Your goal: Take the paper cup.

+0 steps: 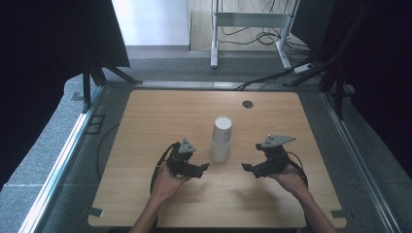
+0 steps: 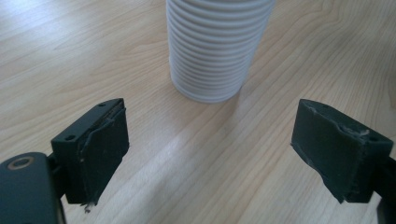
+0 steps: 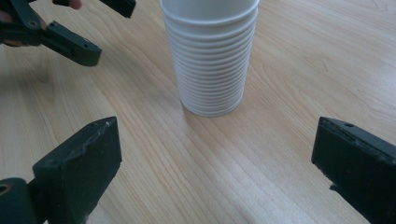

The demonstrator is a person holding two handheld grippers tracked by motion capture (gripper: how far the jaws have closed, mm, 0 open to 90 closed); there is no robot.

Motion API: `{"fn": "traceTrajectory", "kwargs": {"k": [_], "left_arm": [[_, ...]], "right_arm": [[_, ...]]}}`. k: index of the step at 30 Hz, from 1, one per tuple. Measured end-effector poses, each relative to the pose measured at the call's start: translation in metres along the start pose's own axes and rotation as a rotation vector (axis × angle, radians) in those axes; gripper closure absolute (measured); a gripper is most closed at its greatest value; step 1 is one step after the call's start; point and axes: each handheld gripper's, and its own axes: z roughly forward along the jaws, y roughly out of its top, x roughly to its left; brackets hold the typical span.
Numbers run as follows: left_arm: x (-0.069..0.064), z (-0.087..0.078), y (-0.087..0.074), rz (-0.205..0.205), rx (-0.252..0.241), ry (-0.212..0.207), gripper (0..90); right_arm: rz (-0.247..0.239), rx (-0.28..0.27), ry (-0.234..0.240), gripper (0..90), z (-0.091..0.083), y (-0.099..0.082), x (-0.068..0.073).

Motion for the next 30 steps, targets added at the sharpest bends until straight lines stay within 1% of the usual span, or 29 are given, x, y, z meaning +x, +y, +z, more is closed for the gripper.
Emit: {"fn": "traceTrajectory", "kwargs": {"k": [4,6,8,10,12,14,17,21,23,25,26,30], "left_arm": [[0.001,0.006,0.005,0.004,-0.004,-0.008,10.9],[0.002,0.008,0.007,0.003,-0.006,-0.013,10.9],[0.003,0.011,0.010,-0.011,-0.012,-0.020,10.9],[0.005,0.013,0.012,-0.002,-0.011,-0.013,10.9],[0.007,0.014,0.016,-0.009,-0.020,-0.024,10.9],[0.007,0.015,0.017,-0.009,-0.025,-0.026,10.9],[0.008,0.016,0.021,0.003,-0.024,-0.023,10.9],[0.008,0.019,0.026,0.004,-0.029,-0.032,10.9],[0.008,0.021,0.030,0.018,-0.021,-0.031,10.9],[0.008,0.022,0.031,0.017,-0.020,-0.034,10.8],[0.008,0.023,0.033,0.019,-0.017,-0.036,10.9],[0.007,0.027,0.037,0.025,-0.012,-0.032,10.9]], "right_arm": [[-0.005,0.000,0.001,1.6,0.001,0.004,-0.001],[-0.001,0.002,0.005,1.6,0.002,0.006,-0.002],[-0.001,0.000,0.008,1.6,0.002,0.008,-0.003],[-0.004,-0.001,0.016,1.6,0.003,0.013,-0.003],[0.000,-0.004,0.021,1.6,0.003,0.016,-0.004],[0.001,-0.007,0.025,1.6,0.003,0.017,-0.005],[0.003,-0.020,0.038,1.7,0.003,0.023,-0.005],[0.004,-0.022,0.048,1.8,0.005,0.030,-0.006],[0.008,-0.024,0.051,1.8,0.007,0.034,-0.007],[0.007,-0.024,0.051,1.8,0.007,0.035,-0.008],[0.004,-0.029,0.047,2.4,0.008,0.039,-0.008],[0.003,-0.033,0.046,3.2,0.009,0.043,-0.009]]}}
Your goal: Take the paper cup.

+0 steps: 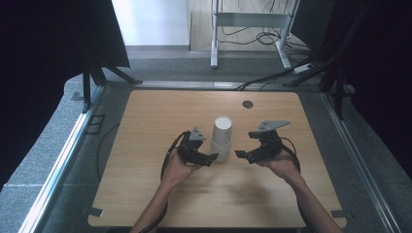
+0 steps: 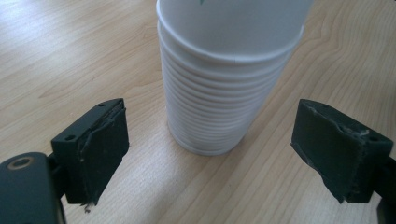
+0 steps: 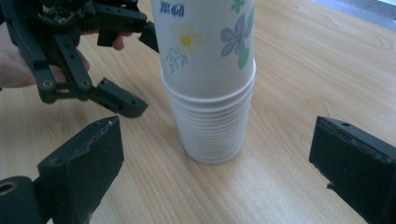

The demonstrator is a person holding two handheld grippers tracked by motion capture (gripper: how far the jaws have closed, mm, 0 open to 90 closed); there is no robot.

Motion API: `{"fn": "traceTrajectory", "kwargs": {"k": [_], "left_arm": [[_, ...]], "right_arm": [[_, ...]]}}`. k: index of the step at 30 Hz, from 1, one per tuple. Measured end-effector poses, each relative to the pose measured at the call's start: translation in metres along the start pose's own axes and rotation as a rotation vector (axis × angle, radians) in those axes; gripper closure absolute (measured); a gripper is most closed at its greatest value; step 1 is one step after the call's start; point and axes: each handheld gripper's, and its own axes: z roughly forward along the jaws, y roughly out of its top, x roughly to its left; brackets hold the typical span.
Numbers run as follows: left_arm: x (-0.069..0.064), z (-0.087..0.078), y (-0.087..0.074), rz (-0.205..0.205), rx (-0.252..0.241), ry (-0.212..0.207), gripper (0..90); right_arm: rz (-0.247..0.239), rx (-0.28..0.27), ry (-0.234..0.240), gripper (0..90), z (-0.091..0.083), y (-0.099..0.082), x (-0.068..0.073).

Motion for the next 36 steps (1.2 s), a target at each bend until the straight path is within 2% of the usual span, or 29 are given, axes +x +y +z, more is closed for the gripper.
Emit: {"fn": "traceTrajectory", "kwargs": {"k": [8,13,19,27,36], "left_arm": [[0.000,0.007,0.011,0.008,0.002,-0.021,11.0],[-0.002,0.012,0.016,0.027,0.010,-0.012,11.5],[-0.002,0.019,0.022,0.021,-0.001,-0.018,13.2],[-0.001,0.023,0.025,0.011,-0.011,-0.024,14.6],[-0.003,0.024,0.025,0.011,-0.030,-0.031,20.1]], "right_arm": [[-0.005,0.003,0.007,7.0,0.004,0.015,-0.002],[-0.008,0.006,0.009,8.6,0.007,0.021,-0.003],[-0.018,0.007,0.020,12.0,0.011,0.030,-0.004],[-0.013,0.003,0.028,13.4,0.014,0.038,-0.007],[-0.035,0.009,0.029,15.5,0.018,0.054,-0.006]]}}
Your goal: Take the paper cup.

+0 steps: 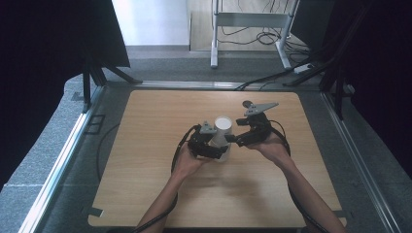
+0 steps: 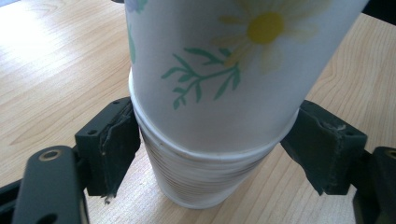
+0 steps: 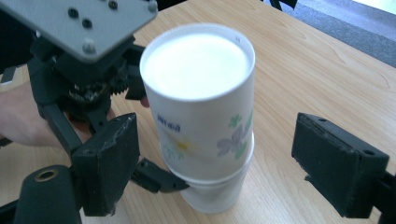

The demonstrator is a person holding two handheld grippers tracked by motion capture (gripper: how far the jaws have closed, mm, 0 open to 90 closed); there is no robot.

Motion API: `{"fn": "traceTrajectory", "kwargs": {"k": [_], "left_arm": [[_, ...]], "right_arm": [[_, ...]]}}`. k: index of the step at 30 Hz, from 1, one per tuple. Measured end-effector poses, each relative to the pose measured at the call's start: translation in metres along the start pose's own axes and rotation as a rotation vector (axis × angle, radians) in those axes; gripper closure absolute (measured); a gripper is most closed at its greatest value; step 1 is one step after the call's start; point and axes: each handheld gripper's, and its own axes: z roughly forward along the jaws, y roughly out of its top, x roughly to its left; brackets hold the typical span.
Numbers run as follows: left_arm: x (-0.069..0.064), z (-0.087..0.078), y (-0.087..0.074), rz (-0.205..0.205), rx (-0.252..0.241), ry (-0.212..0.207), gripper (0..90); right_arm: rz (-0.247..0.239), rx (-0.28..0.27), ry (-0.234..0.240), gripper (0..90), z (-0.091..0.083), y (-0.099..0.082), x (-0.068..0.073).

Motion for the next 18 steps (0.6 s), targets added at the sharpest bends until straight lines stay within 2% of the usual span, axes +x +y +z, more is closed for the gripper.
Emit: {"fn": "traceTrajectory", "kwargs": {"k": [11,18], "left_arm": [[-0.001,0.000,0.000,0.006,0.005,0.010,21.0],[-0.002,0.000,0.000,0.024,0.013,0.020,21.4]], "right_arm": [[0.001,-0.008,0.013,19.6,0.006,0.016,0.001],[-0.012,0.006,0.014,26.6,0.011,0.026,0.002]]}}
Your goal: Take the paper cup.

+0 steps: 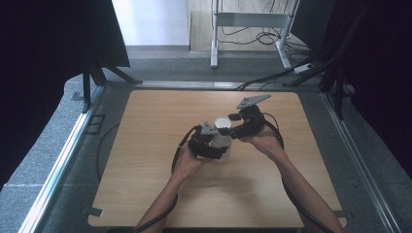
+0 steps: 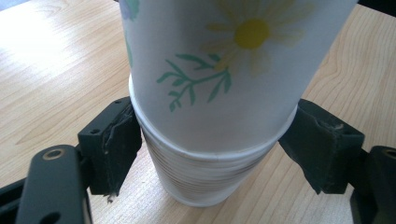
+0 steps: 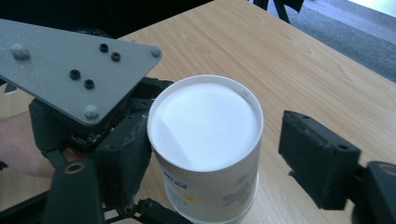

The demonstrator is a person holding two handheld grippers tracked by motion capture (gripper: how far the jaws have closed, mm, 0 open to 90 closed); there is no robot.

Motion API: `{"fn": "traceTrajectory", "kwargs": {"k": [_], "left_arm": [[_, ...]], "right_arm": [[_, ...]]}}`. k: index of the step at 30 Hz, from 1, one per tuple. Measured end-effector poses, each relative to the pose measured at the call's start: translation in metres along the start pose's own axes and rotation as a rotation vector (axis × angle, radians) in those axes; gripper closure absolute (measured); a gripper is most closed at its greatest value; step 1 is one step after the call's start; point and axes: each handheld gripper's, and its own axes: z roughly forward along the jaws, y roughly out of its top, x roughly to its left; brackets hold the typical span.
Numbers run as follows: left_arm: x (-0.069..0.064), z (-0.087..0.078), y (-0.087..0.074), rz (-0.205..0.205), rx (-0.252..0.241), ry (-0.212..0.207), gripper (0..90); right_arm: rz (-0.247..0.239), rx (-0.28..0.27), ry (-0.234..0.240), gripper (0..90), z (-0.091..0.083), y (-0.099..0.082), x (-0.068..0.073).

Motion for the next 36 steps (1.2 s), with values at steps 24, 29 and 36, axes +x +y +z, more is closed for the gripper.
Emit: {"fn": "traceTrajectory", "kwargs": {"k": [24,29,36], "left_arm": [[0.001,0.001,-0.002,0.011,-0.011,-0.004,21.1],[0.002,0.001,-0.002,0.013,-0.008,-0.008,20.9],[0.002,0.001,-0.002,0.019,-0.005,-0.011,20.6]], "right_arm": [[-0.052,-0.002,-0.004,37.8,-0.015,0.016,0.006],[-0.055,-0.011,0.000,37.7,-0.020,0.021,0.007],[-0.062,-0.013,0.002,37.7,-0.027,0.030,0.009]]}}
